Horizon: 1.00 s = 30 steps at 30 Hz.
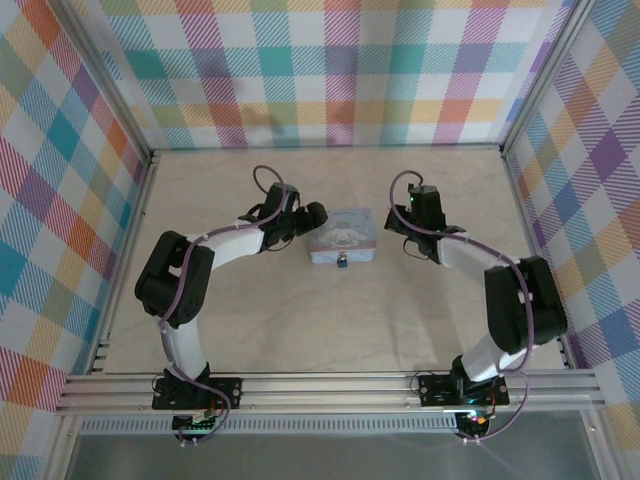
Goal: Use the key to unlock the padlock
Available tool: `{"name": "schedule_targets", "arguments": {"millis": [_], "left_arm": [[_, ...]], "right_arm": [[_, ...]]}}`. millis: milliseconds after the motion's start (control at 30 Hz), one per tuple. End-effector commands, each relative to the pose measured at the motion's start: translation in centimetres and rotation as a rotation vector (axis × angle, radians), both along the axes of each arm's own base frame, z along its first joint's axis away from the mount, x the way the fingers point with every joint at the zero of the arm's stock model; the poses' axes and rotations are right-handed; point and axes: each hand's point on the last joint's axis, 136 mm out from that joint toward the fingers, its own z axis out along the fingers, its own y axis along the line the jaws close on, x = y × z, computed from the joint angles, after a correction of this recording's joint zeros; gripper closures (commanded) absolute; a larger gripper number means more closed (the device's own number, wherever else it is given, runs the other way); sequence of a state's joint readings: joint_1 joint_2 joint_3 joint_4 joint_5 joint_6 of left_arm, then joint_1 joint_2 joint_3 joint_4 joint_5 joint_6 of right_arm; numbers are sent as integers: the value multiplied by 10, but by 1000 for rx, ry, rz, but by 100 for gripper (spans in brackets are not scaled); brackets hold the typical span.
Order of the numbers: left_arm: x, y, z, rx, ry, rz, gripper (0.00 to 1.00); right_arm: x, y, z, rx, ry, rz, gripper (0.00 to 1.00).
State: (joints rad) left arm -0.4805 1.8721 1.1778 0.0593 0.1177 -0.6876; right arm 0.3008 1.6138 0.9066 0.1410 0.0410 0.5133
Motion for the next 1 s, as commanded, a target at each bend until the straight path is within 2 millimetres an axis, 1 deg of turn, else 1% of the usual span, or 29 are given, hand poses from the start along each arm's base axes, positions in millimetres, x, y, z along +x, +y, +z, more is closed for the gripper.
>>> {"name": "schedule_targets", "arguments": {"millis": [0, 67, 200, 467, 600, 767, 833, 967], "left_arm": [[18, -9, 15, -41, -41, -10, 17], [21, -12, 16, -45, -41, -18, 17], [23, -17, 15, -58, -32, -33, 18], [18, -22, 15, -92, -23, -52, 19], [16, -21, 15, -92, -22, -54, 19], [15, -20, 18, -85, -25, -55, 19], [13, -18, 19, -77, -26, -53, 19], [8, -5, 19, -62, -30, -28, 18]], "right_arm": [[18, 9, 4, 20, -26, 30, 100], [19, 14, -1, 39, -15, 41, 100], [15, 23, -12, 81, 14, 67, 100], [-11, 44, -21, 86, 42, 140, 100], [-25, 49, -22, 91, 50, 161, 100], [-43, 53, -13, 102, 35, 184, 100], [-49, 52, -12, 101, 37, 186, 100], [-57, 47, -13, 84, 46, 185, 100]]}}
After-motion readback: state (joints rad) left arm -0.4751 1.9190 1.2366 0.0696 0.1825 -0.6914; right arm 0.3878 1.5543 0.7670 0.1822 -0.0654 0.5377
